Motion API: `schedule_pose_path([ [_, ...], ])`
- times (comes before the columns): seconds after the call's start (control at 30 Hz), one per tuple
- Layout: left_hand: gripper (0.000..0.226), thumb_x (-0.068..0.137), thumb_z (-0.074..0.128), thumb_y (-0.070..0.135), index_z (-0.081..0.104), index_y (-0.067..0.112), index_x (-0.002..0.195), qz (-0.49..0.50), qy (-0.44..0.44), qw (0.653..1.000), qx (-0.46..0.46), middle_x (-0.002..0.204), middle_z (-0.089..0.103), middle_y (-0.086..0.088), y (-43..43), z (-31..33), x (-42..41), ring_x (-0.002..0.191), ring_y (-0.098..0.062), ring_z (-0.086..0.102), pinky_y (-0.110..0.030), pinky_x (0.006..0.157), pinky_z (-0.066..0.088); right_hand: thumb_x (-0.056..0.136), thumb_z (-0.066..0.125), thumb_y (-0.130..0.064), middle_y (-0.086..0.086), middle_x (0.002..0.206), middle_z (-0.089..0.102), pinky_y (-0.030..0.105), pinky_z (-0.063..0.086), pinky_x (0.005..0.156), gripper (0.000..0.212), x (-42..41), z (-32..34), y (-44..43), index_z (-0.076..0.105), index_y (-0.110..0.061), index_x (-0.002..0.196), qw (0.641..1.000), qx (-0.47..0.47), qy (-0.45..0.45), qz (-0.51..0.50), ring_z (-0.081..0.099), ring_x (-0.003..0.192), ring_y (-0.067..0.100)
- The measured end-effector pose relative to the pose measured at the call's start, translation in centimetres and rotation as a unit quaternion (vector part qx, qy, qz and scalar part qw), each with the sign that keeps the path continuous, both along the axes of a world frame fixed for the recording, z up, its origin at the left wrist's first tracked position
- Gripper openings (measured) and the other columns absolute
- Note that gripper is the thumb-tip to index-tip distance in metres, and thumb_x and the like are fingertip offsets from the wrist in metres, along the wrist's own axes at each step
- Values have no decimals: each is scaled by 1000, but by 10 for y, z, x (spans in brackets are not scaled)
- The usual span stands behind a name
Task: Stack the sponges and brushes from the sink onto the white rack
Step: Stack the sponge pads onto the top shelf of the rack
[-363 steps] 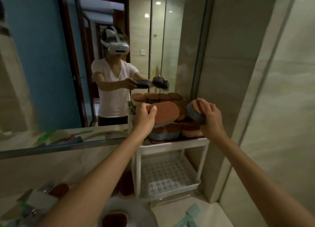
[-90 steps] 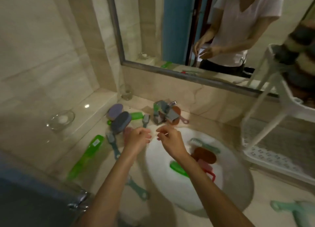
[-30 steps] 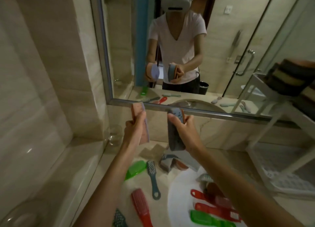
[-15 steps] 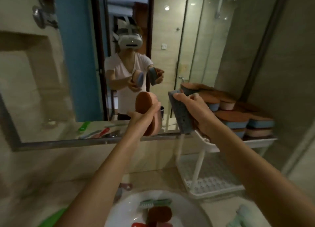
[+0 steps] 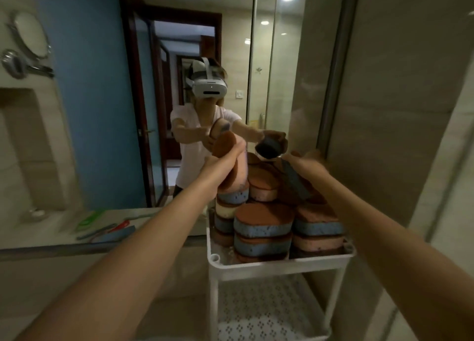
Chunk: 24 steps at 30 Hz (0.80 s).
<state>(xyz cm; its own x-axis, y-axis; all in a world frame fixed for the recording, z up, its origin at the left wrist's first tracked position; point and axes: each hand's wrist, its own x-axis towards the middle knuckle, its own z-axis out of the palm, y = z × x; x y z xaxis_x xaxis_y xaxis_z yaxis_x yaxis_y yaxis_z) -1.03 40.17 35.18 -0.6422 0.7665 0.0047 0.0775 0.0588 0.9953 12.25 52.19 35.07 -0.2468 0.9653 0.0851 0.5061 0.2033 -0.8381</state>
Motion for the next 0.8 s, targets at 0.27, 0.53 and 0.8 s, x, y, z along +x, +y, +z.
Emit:
schedule_pose_path([
  [0.27,75,79,49,67,45,15,133,-18,6,999,-26,134,53,-10,36,7,0,122,-28,51,-36,103,41,87,56,-42,13,142,42,40,41,106,71,-28,-15,31,26,-10,143,999,16,-17,-29,48,125,29],
  [0.53,85,71,59,68,43,14,134,-38,-10,997,-72,130,53,-8,41,5,-5,120,-28,53,-37,95,48,96,46,-22,17,127,53,26,42,74,34,-7,-11,29,48,-3,124,993,12,-64,94,48,96,21],
  [0.8,85,68,68,63,46,12,132,-29,-5,997,-76,131,54,-8,43,0,-7,119,-28,53,-41,99,47,94,50,-28,8,126,58,26,39,80,31,5,-11,14,57,-15,122,980,102,-149,88,55,101,22],
])
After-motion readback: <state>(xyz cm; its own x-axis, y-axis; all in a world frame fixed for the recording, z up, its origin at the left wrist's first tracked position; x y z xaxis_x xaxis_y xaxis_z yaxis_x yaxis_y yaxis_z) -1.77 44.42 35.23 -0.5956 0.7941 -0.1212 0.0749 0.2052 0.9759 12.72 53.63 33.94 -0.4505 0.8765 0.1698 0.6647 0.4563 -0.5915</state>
